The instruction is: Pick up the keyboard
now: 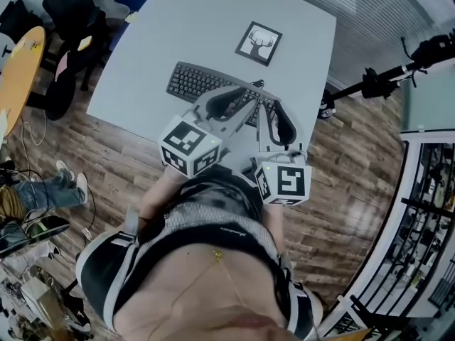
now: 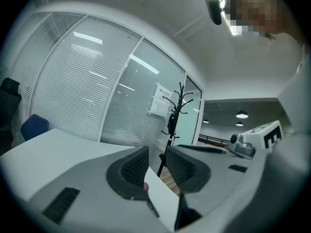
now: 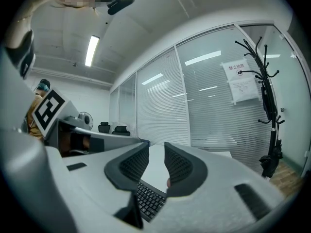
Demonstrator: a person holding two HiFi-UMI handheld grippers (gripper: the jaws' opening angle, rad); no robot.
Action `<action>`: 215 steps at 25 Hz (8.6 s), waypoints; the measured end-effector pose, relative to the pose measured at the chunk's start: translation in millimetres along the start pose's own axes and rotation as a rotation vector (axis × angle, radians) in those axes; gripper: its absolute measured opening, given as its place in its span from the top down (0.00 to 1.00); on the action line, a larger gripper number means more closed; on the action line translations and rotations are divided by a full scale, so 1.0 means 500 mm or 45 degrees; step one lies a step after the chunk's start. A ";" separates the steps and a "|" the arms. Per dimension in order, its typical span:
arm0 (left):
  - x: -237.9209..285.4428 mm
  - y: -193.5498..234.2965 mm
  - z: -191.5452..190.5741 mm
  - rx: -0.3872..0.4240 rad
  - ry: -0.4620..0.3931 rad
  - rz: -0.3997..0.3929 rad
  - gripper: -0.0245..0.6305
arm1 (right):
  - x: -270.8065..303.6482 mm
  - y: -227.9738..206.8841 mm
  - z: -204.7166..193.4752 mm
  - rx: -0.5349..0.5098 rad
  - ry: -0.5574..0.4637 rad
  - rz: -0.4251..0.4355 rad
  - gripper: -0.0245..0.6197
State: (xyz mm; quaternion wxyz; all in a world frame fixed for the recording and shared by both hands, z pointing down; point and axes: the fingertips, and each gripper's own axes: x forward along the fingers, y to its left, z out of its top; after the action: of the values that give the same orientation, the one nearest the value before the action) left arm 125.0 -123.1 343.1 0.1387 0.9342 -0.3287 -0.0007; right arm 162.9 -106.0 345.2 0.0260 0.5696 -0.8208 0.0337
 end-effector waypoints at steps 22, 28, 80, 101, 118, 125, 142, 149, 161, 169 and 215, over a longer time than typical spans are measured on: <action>-0.018 0.134 0.041 0.040 0.048 -0.100 0.80 | 0.124 0.051 0.011 0.033 0.012 -0.138 0.80; -0.024 0.169 0.043 0.018 0.053 -0.124 0.80 | 0.149 0.071 0.004 0.032 0.033 -0.164 0.80; -0.023 0.260 0.016 -0.039 0.093 -0.070 0.80 | 0.219 0.080 -0.039 0.035 0.133 -0.129 0.80; -0.012 0.420 -0.121 -0.088 0.308 0.123 0.80 | 0.210 -0.054 -0.207 0.027 0.410 -0.341 0.80; -0.055 0.625 -0.311 -0.153 0.606 0.279 0.80 | 0.171 -0.200 -0.399 0.109 0.689 -0.440 0.79; -0.069 0.686 -0.372 -0.258 0.681 0.330 0.80 | 0.161 -0.240 -0.498 0.143 0.828 -0.457 0.79; -0.057 0.784 -0.526 -0.661 0.774 0.171 0.61 | 0.160 -0.324 -0.656 0.561 0.857 -0.392 0.62; -0.041 0.776 -0.554 -0.795 0.845 -0.029 0.58 | 0.168 -0.318 -0.699 0.819 0.838 -0.216 0.58; -0.028 0.745 -0.555 -0.834 0.878 -0.160 0.57 | 0.183 -0.286 -0.709 0.991 0.834 0.018 0.60; -0.023 0.768 -0.565 -0.767 0.861 -0.006 0.63 | 0.184 -0.286 -0.710 0.988 0.829 -0.011 0.60; -0.019 0.772 -0.565 -0.727 0.837 0.058 0.63 | 0.183 -0.292 -0.706 0.922 0.761 -0.093 0.59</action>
State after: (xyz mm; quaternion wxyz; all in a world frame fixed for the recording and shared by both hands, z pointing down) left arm -93.3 -331.6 713.9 0.4887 0.8014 -0.2742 0.2090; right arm 269.3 -212.6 708.2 0.0622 0.5360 -0.6921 0.4794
